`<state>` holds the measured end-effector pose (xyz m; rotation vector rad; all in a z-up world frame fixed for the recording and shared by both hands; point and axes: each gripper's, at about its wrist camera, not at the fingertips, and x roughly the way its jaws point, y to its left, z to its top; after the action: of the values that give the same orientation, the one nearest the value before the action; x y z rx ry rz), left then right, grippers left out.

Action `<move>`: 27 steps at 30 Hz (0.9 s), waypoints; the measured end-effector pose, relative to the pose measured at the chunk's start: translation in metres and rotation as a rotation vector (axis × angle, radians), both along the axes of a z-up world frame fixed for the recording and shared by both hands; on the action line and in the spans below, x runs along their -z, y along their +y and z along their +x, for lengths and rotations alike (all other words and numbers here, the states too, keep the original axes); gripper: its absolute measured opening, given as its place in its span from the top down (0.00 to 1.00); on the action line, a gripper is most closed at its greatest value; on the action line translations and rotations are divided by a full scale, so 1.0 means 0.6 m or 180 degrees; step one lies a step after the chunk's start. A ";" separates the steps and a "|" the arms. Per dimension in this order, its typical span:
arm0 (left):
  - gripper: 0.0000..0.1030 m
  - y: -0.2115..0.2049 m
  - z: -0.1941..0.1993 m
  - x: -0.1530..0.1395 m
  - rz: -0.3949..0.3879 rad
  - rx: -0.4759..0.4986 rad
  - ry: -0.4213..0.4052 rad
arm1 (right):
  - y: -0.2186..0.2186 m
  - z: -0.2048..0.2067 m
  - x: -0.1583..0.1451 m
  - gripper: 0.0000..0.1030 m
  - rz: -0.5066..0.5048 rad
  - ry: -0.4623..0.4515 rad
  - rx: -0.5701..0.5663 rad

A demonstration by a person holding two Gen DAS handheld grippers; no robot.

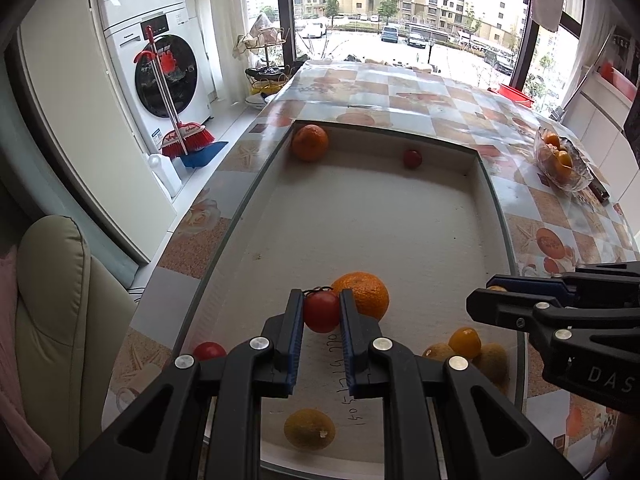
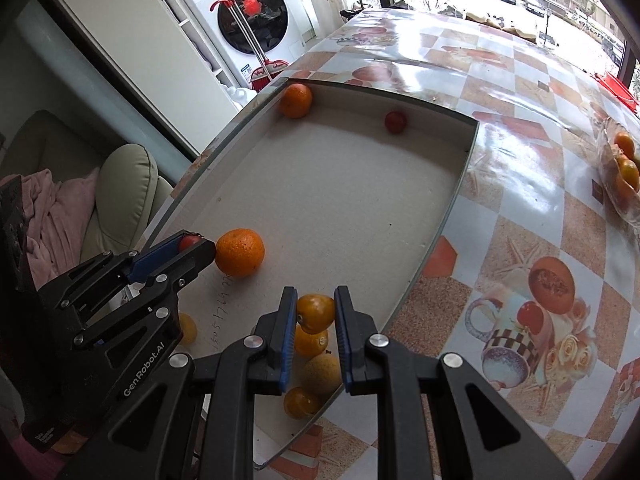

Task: Organize fruits
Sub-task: 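Carry the tomato and orange over the grey tray with both tools, then lower both fruits into the tray and open both tools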

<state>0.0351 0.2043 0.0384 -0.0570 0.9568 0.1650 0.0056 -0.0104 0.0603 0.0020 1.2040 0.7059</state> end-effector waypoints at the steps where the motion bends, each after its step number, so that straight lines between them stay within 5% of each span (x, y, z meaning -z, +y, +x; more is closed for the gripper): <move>1: 0.82 0.000 0.000 0.000 -0.0003 0.0000 0.0000 | 0.000 0.000 0.001 0.81 0.0000 0.0000 0.0004; 27: 0.82 -0.017 0.102 0.017 -0.0011 0.0024 0.0213 | -0.012 0.065 -0.008 0.81 -0.0056 -0.0069 0.0127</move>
<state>0.0966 0.1942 0.0285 -0.0512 1.0237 0.1592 0.0448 -0.0174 0.0652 0.0035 1.1864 0.6588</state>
